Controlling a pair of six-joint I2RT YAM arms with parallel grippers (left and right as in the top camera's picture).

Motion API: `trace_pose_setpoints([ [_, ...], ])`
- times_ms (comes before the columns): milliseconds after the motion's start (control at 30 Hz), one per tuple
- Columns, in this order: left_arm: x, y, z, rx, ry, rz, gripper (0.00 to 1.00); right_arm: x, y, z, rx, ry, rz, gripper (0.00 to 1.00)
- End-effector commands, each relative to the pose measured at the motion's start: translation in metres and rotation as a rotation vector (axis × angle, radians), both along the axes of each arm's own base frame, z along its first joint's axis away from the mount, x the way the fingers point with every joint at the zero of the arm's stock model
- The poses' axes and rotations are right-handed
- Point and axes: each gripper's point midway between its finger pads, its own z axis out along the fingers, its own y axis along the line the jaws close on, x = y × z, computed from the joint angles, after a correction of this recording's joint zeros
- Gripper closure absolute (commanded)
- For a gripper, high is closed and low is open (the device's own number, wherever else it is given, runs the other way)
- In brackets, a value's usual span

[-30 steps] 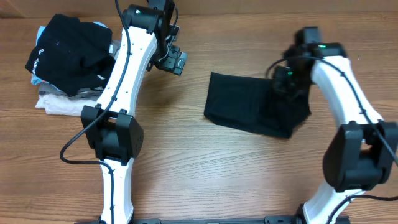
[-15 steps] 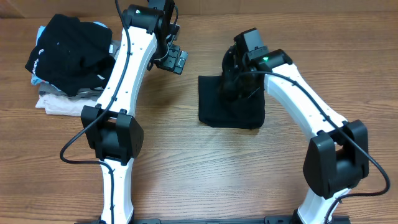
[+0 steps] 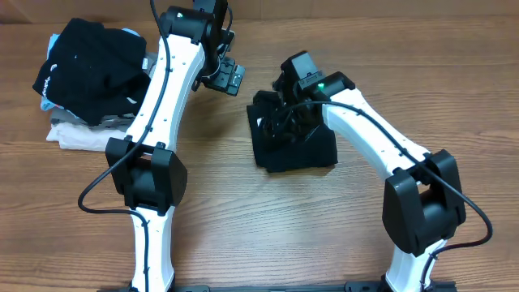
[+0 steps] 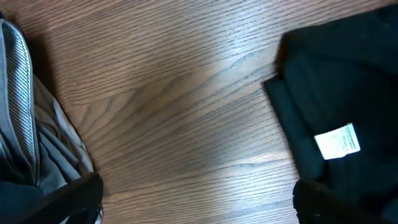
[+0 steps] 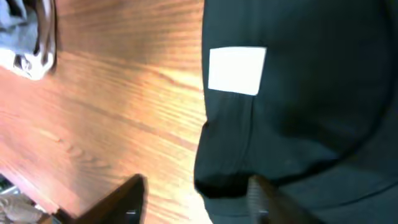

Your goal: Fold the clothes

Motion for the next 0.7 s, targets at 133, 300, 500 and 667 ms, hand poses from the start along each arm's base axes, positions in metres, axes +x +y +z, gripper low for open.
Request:
trace_pose_setpoints([
  [133, 0.002, -0.002, 0.006, -0.019, -0.015, -0.016, 0.0, 0.023, -0.052, 0.058, -0.113, -0.189, -0.125, 0.33],
  [300, -0.017, -0.038, -0.003, -0.22, 0.085, -0.082, 0.0, 0.032, -0.116, 0.05, -0.253, -0.157, -0.256, 0.24],
  [500, -0.057, -0.075, -0.054, -0.419, 0.289, -0.127, 0.0, 0.039, -0.185, 0.046, -0.282, -0.093, -0.402, 0.11],
  [667, -0.073, -0.09, -0.089, -0.543, 0.377, -0.04, 0.0, 0.04, -0.217, 0.045, -0.294, -0.071, -0.465, 0.11],
])
